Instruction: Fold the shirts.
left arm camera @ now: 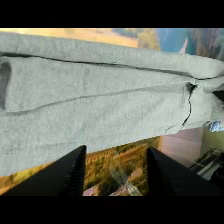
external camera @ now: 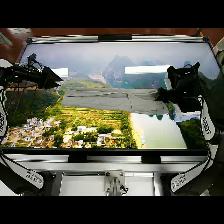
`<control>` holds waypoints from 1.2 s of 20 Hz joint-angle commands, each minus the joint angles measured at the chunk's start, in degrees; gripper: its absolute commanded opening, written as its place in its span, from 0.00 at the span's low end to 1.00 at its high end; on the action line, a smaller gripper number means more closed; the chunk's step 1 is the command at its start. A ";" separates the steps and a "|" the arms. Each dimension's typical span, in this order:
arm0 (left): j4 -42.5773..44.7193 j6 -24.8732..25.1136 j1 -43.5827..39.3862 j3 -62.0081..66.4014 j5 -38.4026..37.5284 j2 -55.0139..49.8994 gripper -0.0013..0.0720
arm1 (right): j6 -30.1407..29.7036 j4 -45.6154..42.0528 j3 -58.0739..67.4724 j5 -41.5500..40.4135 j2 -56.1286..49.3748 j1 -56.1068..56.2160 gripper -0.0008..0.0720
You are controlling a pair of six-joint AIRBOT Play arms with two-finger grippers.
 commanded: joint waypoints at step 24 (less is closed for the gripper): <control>-5.62 4.74 -41.62 0.04 20.72 -6.95 0.07 | 11.89 3.06 0.04 -15.67 34.05 3.76 0.11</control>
